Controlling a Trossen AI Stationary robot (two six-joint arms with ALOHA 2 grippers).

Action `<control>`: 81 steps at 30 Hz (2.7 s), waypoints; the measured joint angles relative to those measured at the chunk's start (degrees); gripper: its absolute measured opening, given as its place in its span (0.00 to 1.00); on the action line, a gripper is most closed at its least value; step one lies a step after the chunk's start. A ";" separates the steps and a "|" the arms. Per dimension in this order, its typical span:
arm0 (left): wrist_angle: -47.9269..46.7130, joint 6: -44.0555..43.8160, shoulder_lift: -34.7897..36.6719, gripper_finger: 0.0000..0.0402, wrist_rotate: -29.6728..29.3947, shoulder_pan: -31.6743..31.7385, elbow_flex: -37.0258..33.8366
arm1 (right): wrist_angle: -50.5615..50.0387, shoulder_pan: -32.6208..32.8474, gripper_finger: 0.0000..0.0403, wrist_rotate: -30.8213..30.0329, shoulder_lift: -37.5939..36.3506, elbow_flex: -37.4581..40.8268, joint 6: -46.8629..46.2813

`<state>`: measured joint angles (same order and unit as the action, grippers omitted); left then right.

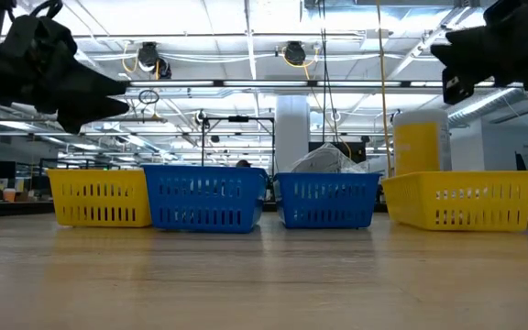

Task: Pick & Place Travel size toiletries
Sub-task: Return to Home Position

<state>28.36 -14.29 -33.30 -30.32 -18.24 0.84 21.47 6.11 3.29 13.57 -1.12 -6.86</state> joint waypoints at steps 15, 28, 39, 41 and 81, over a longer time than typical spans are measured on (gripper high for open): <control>-0.35 0.17 -0.05 0.57 0.28 0.04 -0.02 | -0.96 0.00 0.25 -0.24 0.58 0.17 3.12; -0.32 0.47 -0.05 0.57 0.32 0.04 -0.02 | -1.98 -1.89 0.25 -0.24 -5.36 0.25 3.09; -0.27 0.57 -0.07 0.57 0.35 0.04 0.00 | 0.59 -4.60 0.25 -0.24 -13.43 0.28 3.07; -0.26 0.57 -0.05 0.57 0.36 0.04 0.00 | 0.31 -4.52 0.25 -0.24 -13.41 0.28 3.07; -0.26 0.55 -0.07 0.57 0.36 0.03 0.00 | -0.30 -4.52 0.25 -0.22 -13.38 0.28 3.08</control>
<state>28.10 -13.74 -33.36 -29.95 -18.21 0.84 21.17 1.58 3.07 0.19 -0.84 -3.79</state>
